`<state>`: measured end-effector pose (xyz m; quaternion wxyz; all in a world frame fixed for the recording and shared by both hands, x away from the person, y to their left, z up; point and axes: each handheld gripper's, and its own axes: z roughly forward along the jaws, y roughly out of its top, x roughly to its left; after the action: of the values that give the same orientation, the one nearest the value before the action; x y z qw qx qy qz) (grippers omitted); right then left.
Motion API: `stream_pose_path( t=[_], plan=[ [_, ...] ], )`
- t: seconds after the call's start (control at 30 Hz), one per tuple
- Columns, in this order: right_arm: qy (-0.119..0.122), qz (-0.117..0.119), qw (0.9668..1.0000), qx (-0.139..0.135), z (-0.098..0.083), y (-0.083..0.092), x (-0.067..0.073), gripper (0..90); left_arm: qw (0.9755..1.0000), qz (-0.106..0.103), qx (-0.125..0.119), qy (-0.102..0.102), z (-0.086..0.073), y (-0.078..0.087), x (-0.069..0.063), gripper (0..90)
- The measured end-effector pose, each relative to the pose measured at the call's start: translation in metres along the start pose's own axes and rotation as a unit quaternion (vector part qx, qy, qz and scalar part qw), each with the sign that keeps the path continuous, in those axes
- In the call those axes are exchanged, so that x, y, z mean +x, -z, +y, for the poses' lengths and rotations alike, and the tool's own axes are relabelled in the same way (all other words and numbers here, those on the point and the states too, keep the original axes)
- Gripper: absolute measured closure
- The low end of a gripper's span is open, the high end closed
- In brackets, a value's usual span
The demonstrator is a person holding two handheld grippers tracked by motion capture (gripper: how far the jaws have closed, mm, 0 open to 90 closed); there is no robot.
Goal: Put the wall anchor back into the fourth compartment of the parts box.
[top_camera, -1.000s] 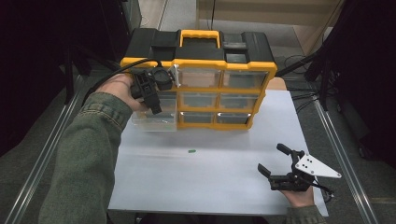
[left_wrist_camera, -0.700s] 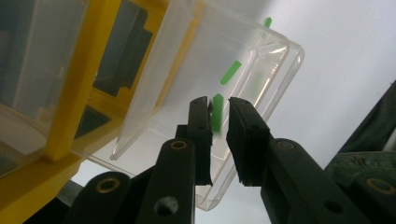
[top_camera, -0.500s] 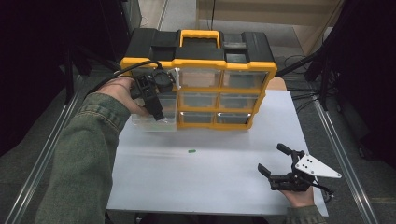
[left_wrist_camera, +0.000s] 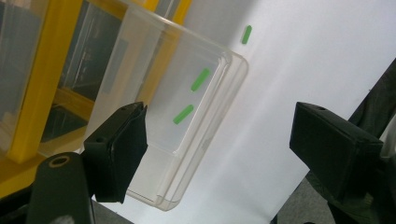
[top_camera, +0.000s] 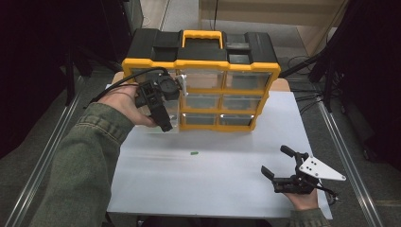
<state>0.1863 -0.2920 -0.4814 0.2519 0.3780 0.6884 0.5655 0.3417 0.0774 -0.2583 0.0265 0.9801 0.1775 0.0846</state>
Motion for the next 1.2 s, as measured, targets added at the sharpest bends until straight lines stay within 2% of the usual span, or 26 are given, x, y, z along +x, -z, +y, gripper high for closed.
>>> stream_pose_path(
  t=[0.2, 0.33, 0.37, 0.4, 0.47, 0.57, 0.7, 0.83, 0.9, 1.0, 1.13, 1.2],
  plan=[
    [0.001, 0.002, 1.0, 0.001, 0.0, -0.001, 0.001, 0.9, 1.0, -0.002, -0.004, -0.005, -0.007, 0.0, -0.008, 19.3],
    [0.003, 0.002, 1.0, 0.003, -0.001, -0.002, 0.0, 0.9, 0.9998, 0.0, -0.015, -0.014, -0.013, 0.001, -0.022, 19.4],
    [0.003, 0.002, 1.0, 0.003, -0.001, -0.002, 0.0, 0.9, 0.9998, 0.0, -0.015, -0.014, -0.013, 0.001, -0.022, 19.4],
    [0.003, 0.002, 1.0, 0.003, -0.001, -0.002, 0.001, 0.9, 0.9996, 0.004, -0.017, -0.02, -0.015, 0.001, -0.028, 19.4],
    [0.006, 0.003, 1.0, 0.004, -0.001, -0.002, 0.0, 0.9, 0.9993, -0.003, -0.021, -0.031, -0.015, 0.0, -0.036, 19.4],
    [0.006, 0.003, 1.0, 0.004, -0.001, -0.002, 0.0, 0.9, 0.9984, 0.002, -0.028, -0.048, -0.015, -0.002, -0.05, 19.6],
    [0.006, 0.003, 1.0, 0.004, -0.001, -0.002, 0.0, 0.9, 0.9976, 0.001, -0.03, -0.063, -0.01, -0.007, -0.06, 19.8],
    [0.006, 0.003, 1.0, 0.004, -0.001, -0.002, 0.0, 0.9, 0.9974, -0.001, -0.026, -0.067, -0.006, -0.016, -0.064, 19.8],
    [0.007, 0.003, 1.0, 0.004, -0.001, -0.002, 0.0, 0.9, 0.9974, -0.002, -0.022, -0.069, 0.0, -0.027, -0.067, 19.8],
    [0.006, 0.004, 1.0, 0.005, -0.001, -0.001, 0.0, 0.9, 0.9968, 0.006, -0.022, -0.076, 0.004, -0.033, -0.071, 19.8],
    [0.006, 0.004, 1.0, 0.005, -0.001, -0.002, 0.0, 0.9, 0.9962, -0.002, -0.025, -0.083, 0.015, -0.043, -0.077, 19.8],
    [0.007, 0.004, 1.0, 0.003, 0.0, -0.001, 0.0, 0.9, 0.9965, -0.005, -0.02, -0.082, 0.024, -0.055, -0.08, 19.8]
  ],
)
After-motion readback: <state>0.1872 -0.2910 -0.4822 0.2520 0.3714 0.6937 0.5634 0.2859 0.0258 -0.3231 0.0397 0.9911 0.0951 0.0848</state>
